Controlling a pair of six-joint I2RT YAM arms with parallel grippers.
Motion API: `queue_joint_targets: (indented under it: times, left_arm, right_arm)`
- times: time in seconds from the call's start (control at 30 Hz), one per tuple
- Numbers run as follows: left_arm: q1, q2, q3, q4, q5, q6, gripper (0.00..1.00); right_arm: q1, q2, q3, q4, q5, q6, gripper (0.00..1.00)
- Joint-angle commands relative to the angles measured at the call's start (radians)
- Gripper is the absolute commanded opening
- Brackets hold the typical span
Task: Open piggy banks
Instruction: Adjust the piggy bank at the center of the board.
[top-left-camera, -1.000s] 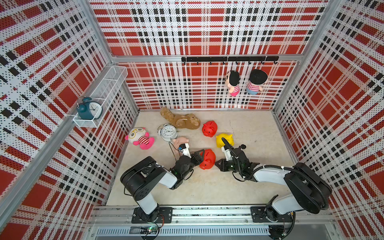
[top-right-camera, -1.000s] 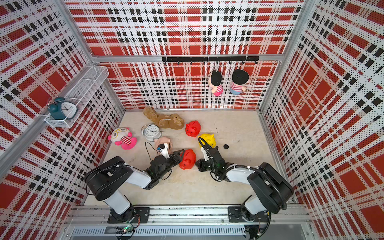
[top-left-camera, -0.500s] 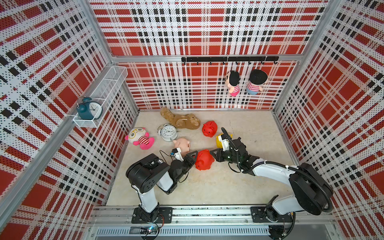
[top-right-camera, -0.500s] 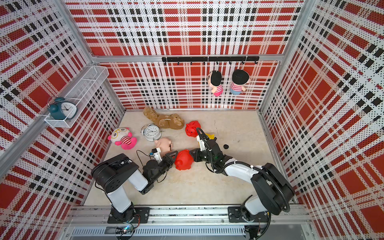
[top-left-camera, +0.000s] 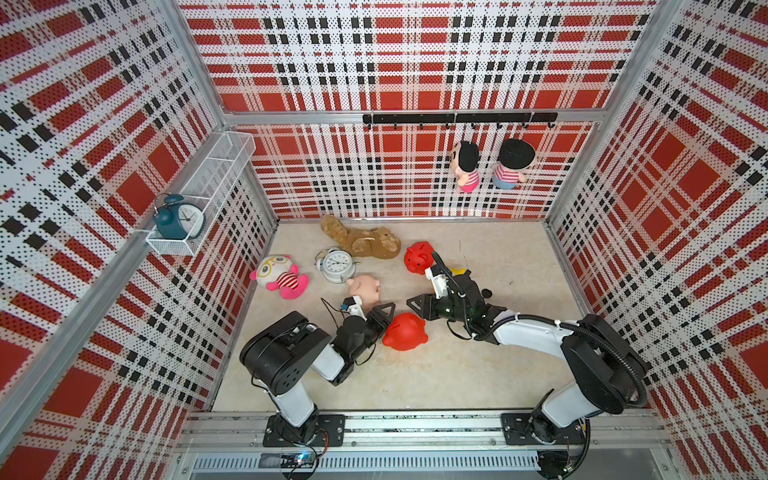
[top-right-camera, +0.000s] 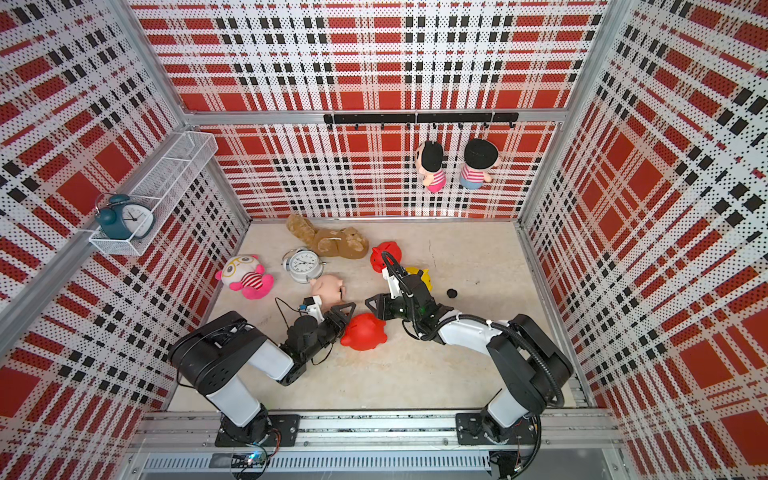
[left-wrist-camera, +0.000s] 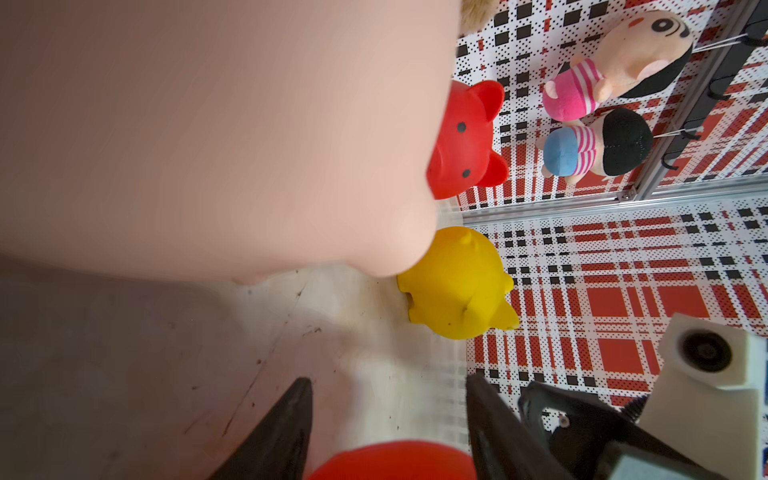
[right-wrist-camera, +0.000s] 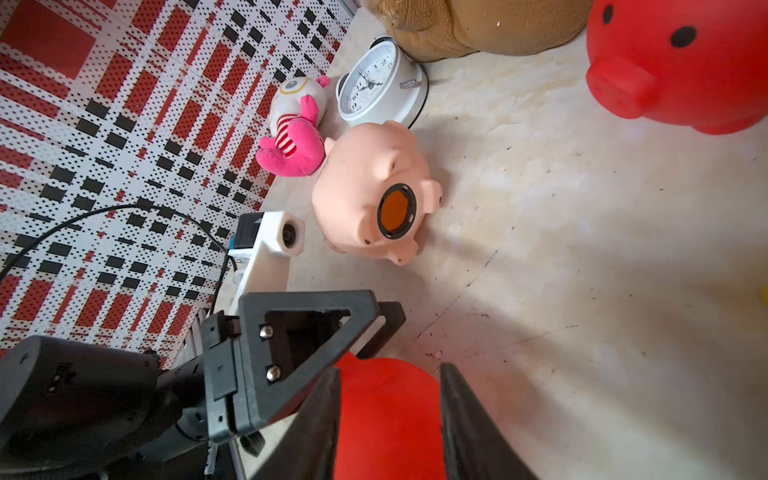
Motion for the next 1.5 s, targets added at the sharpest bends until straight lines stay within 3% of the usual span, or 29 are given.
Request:
queue_joint_targets:
  times: [0.0,0.2,0.3,0.63,0.73,0.9,1.1,1.27,1.47]
  left_arm:
    - [-0.011,-0.039,0.022,-0.079,0.003,0.037,0.63]
    - [-0.042,-0.087,0.044,-0.157,-0.03,0.062,0.67]
    - [-0.045,-0.116,0.061,-0.213,-0.038,0.079,0.75]
    - [-0.023,-0.274,0.132,-0.466,-0.07,0.181,0.89]
    - [-0.024,-0.339,0.152,-0.563,-0.082,0.219,0.9]
    - [-0.042,-0.448,0.18,-0.754,-0.118,0.269,0.87]
    - [-0.131,-0.528,0.228,-1.023,-0.23,0.321,0.83]
    - [-0.158,-0.525,0.186,-0.972,-0.245,0.254,0.87]
    - [-0.15,-0.446,0.13,-0.821,-0.221,0.167,0.84]
  right_arm:
    - [0.005,-0.021,0.005,-0.043,0.044,-0.042,0.45]
    - [0.005,-0.031,-0.021,-0.034,0.054,-0.04,0.45]
    - [0.005,-0.057,-0.032,-0.062,0.057,-0.055,0.47]
    - [0.008,-0.199,-0.081,-0.201,0.01,-0.158,0.85]
    - [0.016,-0.23,-0.1,-0.239,-0.013,-0.16,0.88]
    - [0.016,-0.259,-0.186,-0.189,-0.049,-0.113,0.87]
    - [0.017,-0.257,-0.224,-0.218,0.143,-0.017,0.64]
    - [0.02,-0.171,-0.221,-0.153,0.095,-0.003,0.56]
    - [0.039,-0.108,-0.223,-0.08,0.037,0.037,0.55]
